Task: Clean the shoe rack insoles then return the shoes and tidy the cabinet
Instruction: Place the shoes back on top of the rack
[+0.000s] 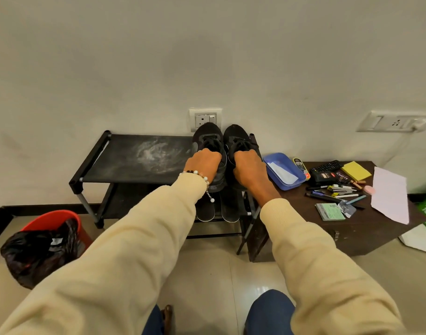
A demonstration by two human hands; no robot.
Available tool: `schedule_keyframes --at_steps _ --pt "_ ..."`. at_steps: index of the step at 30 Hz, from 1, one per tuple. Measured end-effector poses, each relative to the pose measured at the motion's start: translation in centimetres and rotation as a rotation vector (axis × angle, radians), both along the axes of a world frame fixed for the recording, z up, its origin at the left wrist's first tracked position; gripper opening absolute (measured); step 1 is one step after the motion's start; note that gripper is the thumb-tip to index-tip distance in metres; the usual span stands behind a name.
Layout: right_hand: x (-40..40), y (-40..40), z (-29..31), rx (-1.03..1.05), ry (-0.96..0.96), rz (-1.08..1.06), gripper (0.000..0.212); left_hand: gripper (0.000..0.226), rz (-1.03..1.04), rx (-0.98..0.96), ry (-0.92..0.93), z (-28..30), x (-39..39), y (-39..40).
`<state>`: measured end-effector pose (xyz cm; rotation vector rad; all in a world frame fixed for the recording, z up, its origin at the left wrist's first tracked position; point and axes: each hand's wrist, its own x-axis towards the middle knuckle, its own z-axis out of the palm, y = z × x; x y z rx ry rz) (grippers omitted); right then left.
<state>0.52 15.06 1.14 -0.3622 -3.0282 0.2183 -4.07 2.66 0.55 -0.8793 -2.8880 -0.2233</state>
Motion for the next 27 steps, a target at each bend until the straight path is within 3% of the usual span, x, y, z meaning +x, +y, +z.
schedule_keyframes --at_steps 19,24,27 --pt "0.2 1.5 -1.0 -0.009 0.04 0.104 0.033 0.029 -0.028 -0.039 -0.047 -0.1 -0.8 0.0" --pt "1.5 1.2 -0.9 -0.093 0.11 0.07 0.045 0.054 -0.037 0.131 -0.119 -0.8 0.2 -1.9" --pt "3.2 -0.4 -0.6 -0.091 0.252 0.019 0.036 0.057 -0.005 0.282 -0.096 -1.1 2.2 -4.1"
